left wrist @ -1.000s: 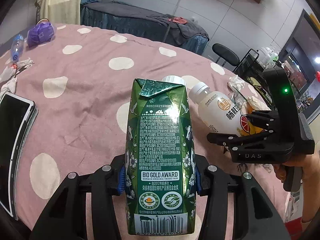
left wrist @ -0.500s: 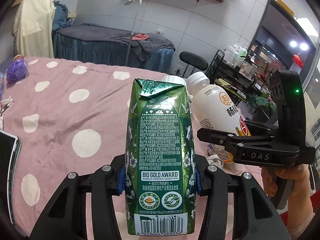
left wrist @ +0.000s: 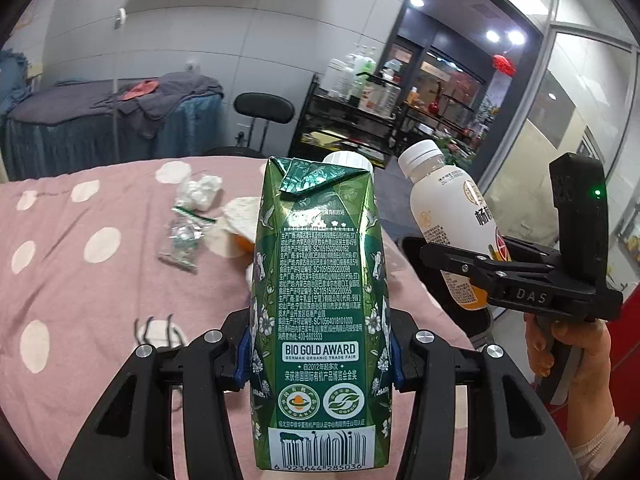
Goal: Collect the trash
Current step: 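Carry the bottle in the right tool over the brown bin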
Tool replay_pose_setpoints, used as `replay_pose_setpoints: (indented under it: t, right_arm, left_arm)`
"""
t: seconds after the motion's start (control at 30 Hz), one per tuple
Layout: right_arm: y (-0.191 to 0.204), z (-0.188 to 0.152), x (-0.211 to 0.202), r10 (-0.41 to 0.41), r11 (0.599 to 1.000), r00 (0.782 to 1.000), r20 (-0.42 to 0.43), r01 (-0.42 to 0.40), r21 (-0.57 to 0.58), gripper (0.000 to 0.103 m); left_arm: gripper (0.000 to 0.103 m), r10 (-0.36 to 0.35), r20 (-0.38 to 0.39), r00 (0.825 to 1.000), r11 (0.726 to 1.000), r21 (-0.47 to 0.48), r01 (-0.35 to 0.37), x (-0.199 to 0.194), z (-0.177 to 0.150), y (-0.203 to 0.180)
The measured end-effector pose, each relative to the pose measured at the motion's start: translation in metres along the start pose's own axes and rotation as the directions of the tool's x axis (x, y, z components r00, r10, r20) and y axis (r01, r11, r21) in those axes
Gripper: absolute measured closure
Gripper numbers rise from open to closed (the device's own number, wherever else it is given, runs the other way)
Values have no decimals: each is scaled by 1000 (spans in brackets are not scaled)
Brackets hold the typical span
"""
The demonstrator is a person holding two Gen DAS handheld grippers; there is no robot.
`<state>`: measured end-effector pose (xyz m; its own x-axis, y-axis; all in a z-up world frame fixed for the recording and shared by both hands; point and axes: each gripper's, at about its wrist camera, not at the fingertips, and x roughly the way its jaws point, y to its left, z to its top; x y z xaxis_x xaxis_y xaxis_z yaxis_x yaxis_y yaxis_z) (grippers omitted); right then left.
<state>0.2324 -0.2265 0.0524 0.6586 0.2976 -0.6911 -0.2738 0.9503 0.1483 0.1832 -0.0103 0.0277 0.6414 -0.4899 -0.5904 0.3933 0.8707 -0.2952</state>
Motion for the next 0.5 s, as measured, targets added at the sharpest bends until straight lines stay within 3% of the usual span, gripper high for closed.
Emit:
replay_pose_setpoints:
  t: [0.23,0.33,0.5]
  right_arm:
    - [-103,-34,-1,-165,969,985,-60,173,176,42]
    - [-142,-54,12,-254,934,960,-113,274,228,42]
    - [-202,-76,45,-311,875,922,-230,373,310,42]
  left_arm:
    - [55,-152,-68,986,985,72,157,46,8,-54]
    - [55,-179,-84,980,976,114,188,62,10,-80]
    - [55,-227,-108,968,954,175,243,84,13,-119]
